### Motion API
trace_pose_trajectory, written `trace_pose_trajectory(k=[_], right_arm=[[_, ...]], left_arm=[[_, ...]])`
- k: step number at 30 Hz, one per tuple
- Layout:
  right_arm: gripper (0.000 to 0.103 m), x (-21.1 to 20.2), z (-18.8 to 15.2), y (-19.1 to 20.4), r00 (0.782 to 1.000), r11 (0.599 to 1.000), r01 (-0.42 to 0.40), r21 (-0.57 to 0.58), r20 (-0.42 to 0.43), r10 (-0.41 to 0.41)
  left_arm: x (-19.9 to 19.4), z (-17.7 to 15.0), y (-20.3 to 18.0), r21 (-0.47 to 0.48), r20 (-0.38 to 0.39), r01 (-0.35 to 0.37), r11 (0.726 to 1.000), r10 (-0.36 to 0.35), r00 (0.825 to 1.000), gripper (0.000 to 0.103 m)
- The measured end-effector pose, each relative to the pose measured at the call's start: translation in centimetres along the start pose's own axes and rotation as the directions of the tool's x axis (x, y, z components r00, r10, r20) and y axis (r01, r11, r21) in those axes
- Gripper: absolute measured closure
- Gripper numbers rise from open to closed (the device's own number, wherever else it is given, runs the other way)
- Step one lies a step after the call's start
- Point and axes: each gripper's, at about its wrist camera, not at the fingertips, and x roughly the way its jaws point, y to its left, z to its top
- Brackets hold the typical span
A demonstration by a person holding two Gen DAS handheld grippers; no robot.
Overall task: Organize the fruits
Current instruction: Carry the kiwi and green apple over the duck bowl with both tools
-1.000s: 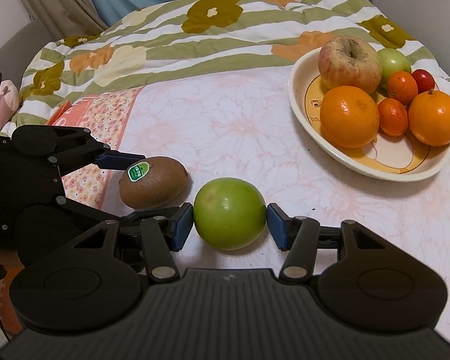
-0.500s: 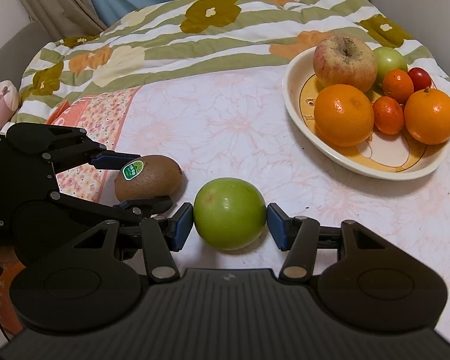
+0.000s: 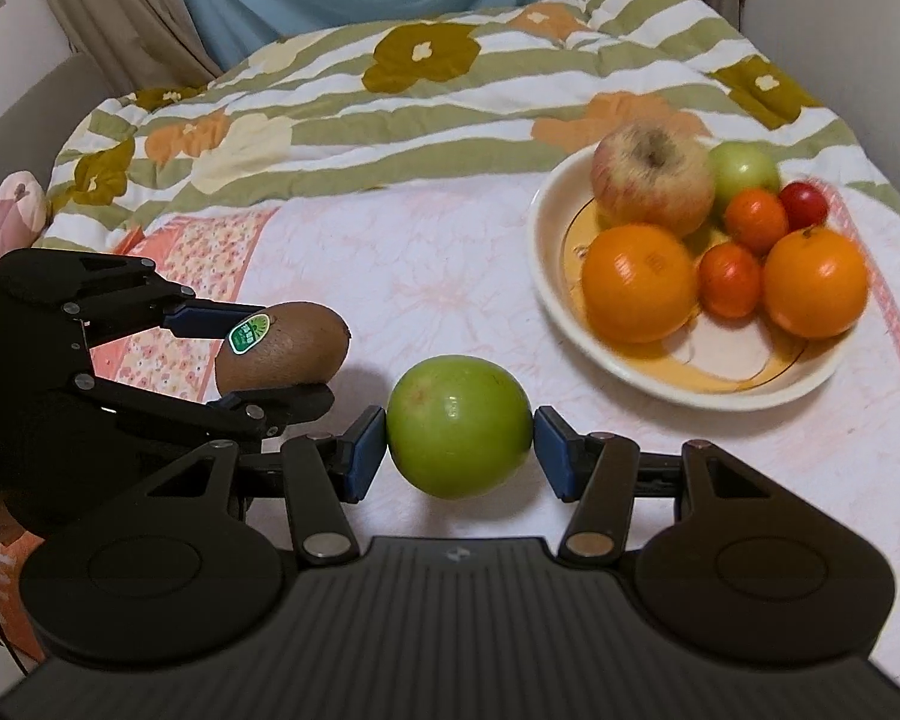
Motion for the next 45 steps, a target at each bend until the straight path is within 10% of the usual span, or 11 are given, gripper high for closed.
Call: trace_pose_trajectory(k=[18,38,45], right_arm=[[0.034,-6.7,3.5,-10.3,0.996,0.998,0.042,-0.043,0.076,-0.039],[0.034,-5.6,6.5,-19.0,0.997,0.984,-0.021,-0.176,0.071,0.034],[0.034,-5.1,7.2,-18.7,0.996,0.977,-0.047,-0.21,0.069,0.062]], left_arm=[[-0.7,8.6,-7.5,-0.043,0.09,-0.016,0.999,0.02,0.996,0.048],[6.3,12.3,-13.8,-0.087,0.006,-0.088,0.992,0.089,0.996,0.047],[5.2,12.9,-13.7,-0.1,0.047,-0.123,0.987,0.128,0.991,0.019]])
